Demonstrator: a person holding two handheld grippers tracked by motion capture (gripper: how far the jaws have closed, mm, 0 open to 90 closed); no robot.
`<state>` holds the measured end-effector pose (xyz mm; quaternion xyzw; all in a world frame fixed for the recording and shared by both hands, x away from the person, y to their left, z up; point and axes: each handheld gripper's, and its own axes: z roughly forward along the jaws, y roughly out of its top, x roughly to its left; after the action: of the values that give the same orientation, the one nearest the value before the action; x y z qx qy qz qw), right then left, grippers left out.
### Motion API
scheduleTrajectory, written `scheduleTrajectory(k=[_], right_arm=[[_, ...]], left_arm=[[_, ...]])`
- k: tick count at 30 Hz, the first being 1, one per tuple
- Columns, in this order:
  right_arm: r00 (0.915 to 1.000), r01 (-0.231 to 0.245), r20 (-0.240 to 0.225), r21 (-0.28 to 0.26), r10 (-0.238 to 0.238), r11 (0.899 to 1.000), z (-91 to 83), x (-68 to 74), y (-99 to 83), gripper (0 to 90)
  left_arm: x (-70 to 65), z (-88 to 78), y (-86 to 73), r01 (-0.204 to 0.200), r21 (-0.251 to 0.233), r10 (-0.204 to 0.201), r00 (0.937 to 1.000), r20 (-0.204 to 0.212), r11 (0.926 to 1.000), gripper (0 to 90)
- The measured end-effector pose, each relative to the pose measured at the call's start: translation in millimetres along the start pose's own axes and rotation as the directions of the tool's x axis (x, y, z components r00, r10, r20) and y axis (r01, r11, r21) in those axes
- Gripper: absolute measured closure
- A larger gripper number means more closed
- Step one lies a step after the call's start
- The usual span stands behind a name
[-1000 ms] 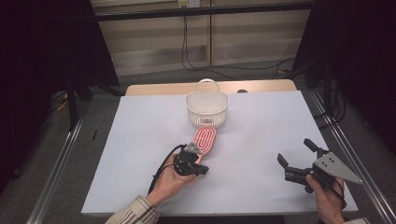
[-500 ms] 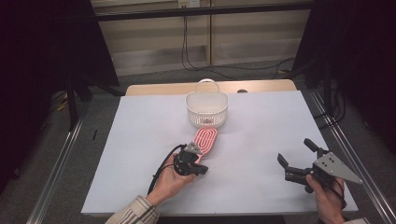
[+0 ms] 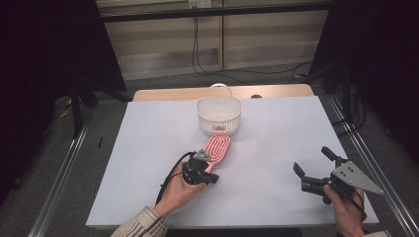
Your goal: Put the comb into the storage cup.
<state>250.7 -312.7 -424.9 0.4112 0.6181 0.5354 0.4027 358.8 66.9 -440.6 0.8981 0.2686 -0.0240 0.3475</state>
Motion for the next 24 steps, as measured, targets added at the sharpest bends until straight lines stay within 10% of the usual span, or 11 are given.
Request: scheduleTrajectory(k=[24], right_arm=[[1.0000, -0.002, -0.004, -0.005, 0.001, 1.000, 0.0, 0.1, 0.1, 0.0]], left_arm=[[6.2, -5.2, -0.2, 0.010, 0.009, -0.009, 0.9999, -0.014, 0.9999, 90.0]])
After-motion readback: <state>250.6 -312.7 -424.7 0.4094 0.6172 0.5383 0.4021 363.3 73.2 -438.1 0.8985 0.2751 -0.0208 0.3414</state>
